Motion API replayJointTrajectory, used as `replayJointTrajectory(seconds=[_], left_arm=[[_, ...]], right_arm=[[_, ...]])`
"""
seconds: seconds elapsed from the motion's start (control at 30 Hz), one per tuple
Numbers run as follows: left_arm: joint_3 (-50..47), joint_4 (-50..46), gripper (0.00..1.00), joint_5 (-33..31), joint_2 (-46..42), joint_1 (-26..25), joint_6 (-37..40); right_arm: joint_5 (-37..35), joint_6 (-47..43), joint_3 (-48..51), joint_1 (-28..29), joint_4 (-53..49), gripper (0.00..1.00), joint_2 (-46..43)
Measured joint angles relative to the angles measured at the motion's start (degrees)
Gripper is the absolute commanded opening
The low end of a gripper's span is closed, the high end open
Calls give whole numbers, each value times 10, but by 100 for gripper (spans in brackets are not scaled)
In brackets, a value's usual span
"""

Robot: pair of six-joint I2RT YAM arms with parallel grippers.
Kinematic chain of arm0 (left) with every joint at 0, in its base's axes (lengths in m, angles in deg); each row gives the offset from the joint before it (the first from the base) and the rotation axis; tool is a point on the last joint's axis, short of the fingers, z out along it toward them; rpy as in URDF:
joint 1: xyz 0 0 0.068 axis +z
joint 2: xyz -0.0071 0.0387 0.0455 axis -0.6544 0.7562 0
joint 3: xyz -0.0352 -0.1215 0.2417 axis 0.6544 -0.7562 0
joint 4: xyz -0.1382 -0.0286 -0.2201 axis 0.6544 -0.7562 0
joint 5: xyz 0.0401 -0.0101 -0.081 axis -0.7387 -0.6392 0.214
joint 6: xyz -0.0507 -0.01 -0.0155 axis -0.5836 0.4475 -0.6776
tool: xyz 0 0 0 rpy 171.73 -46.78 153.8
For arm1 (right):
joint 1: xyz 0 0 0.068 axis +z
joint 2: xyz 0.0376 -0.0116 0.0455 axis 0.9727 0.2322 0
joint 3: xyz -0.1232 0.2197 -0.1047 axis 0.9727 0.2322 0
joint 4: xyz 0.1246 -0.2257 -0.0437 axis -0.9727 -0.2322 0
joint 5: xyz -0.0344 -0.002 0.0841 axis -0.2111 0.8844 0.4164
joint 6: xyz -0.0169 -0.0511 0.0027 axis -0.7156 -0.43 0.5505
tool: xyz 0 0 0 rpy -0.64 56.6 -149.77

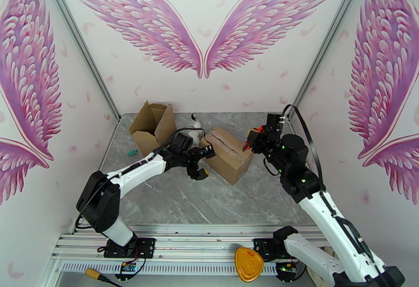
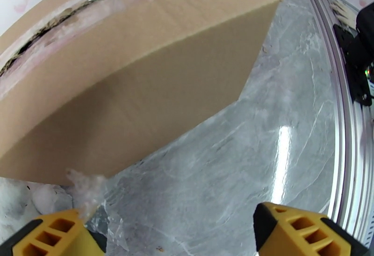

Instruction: Unpack the express box

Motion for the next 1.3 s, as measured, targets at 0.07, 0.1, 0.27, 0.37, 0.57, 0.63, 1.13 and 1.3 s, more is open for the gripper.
replayJointTrajectory(seconds=[0.07,0.1,0.27,0.37,0.57,0.63,1.13,1.3], left_arm=[[0,16,81,-5,-2,0,-13],[0,25,81,-12,-4,0,-21],[19,64,83,-44,-11,1,-65],[43,85,89,-54,-10,7,-106],[79,127,93,-59,15,24,-139],[85,136,94,-60,30,28,-143],[215,157,99,-117,149,45,-241],[214,154,99,-109,163,54,-280]], right_arm=[[-19,3,7,0,-3,0,-7],[-32,5,10,0,-7,0,-12],[-94,29,45,-2,-7,0,-45],[-119,46,71,-5,-10,0,-54],[-130,70,110,-8,-9,0,-53],[-134,76,120,-8,-8,0,-53],[-194,127,171,-17,2,0,-59],[-194,130,172,-19,30,0,-18]])
